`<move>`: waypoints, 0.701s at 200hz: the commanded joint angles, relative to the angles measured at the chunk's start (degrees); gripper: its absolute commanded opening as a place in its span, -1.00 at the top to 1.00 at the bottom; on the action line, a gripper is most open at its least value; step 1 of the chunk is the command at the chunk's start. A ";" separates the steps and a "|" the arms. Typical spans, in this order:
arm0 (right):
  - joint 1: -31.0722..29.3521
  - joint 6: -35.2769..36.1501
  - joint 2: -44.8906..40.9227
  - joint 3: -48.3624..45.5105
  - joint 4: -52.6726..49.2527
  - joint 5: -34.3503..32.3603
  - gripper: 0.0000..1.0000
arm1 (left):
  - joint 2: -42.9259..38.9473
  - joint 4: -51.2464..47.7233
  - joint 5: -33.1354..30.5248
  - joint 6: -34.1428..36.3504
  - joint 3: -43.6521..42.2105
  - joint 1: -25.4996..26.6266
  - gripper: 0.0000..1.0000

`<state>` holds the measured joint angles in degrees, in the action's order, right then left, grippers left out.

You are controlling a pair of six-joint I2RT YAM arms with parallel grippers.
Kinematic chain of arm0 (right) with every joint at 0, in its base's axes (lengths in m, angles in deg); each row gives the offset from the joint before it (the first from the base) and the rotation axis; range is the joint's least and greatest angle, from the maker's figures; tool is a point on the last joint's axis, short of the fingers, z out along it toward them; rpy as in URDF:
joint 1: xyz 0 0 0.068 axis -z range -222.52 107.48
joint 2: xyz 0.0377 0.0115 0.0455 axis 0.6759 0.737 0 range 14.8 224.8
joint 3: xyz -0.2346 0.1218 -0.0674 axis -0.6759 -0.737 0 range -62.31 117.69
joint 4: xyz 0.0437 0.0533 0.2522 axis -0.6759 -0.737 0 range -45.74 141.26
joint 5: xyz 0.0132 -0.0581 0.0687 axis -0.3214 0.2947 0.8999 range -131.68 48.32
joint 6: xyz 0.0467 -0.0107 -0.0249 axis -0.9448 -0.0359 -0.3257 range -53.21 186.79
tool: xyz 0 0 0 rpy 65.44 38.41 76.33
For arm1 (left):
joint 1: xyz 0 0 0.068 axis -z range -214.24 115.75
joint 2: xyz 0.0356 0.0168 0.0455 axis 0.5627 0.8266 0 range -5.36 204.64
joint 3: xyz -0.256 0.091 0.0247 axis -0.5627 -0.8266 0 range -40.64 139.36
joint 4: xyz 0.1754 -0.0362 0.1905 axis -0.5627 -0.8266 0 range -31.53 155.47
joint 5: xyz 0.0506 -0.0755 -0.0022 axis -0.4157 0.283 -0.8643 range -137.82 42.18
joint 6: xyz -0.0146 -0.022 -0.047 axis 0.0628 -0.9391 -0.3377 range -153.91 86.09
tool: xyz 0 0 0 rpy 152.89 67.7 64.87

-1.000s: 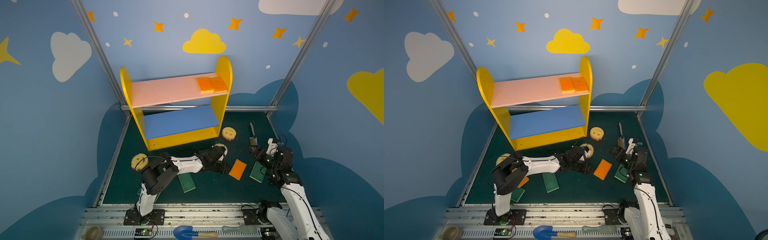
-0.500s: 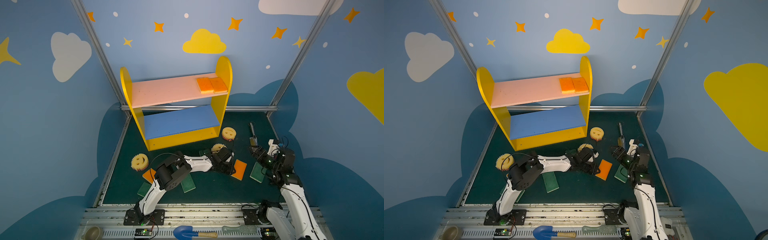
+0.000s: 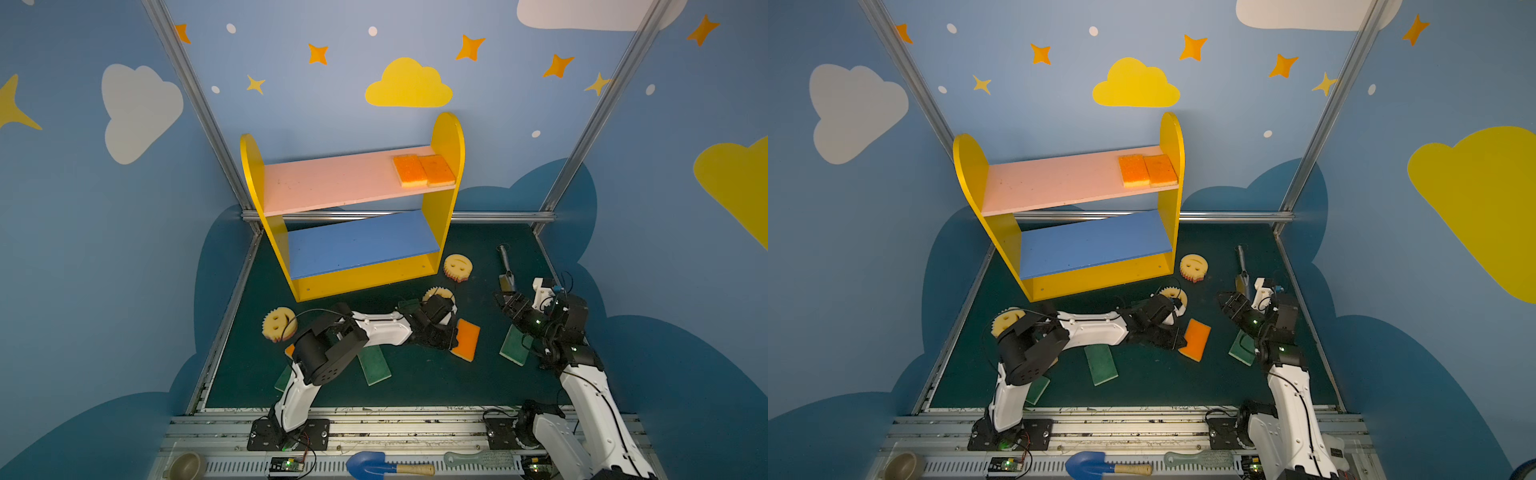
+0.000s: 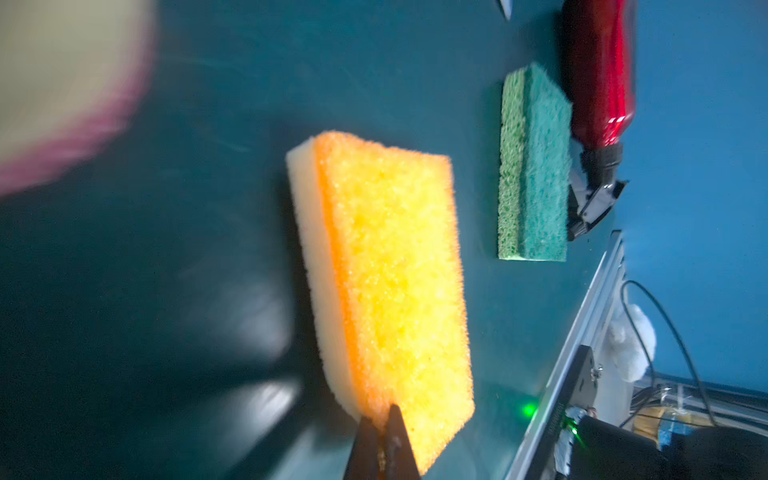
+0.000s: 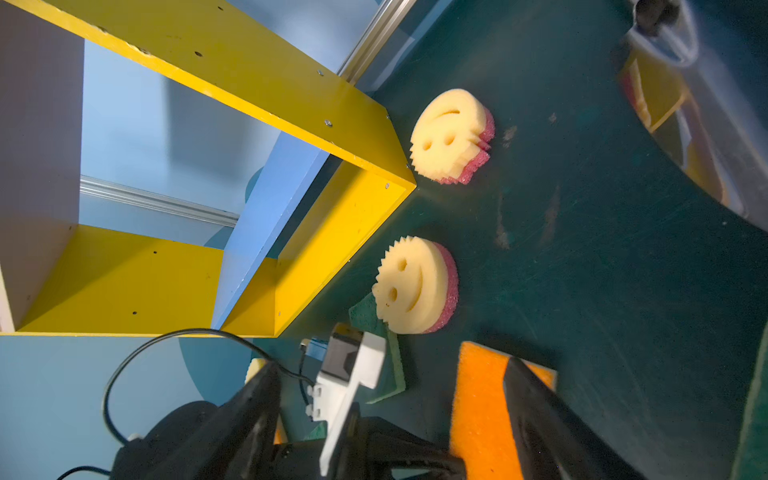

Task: Place and organize the cleaning sponges onto the shelf
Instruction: 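Grasp and lift the orange sponge with the left gripper while the right reaches toward it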

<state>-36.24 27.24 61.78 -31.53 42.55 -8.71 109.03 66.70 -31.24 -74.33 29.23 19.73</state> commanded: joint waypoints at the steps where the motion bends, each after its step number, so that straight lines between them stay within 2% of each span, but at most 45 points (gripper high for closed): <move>1: -1.05 -1.58 1.44 1.22 1.84 5.50 -0.65 | -6.65 1.85 -0.25 -1.50 -3.04 -3.14 0.94; 22: -3.47 -1.70 1.70 1.68 2.34 7.18 -0.61 | -11.74 1.79 -1.32 -4.30 -5.48 -5.73 0.94; 36: -7.36 0.83 -0.01 1.96 2.96 5.22 -0.59 | -15.53 1.03 -2.80 -4.59 -6.48 -6.16 0.94; 60: -17.08 11.77 -1.56 5.07 -1.26 -2.66 -0.51 | -20.50 -4.81 -6.68 -3.99 -6.42 -6.60 0.94; 80: -25.79 21.88 1.26 9.77 -6.40 -10.15 -0.45 | -25.18 -6.79 -9.04 -6.27 -9.46 -8.16 0.94; 111: -31.55 26.09 6.21 12.96 -6.44 -12.20 -0.33 | -33.04 -8.47 -10.80 -9.73 -16.15 -12.69 0.94; 140: -42.06 34.06 10.19 15.42 -5.35 -16.98 -0.28 | -40.00 -12.44 -10.38 -8.75 -19.71 -17.77 0.94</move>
<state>-71.08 51.72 69.74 -18.11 37.87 -20.06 73.79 59.18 -40.53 -82.84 11.46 5.24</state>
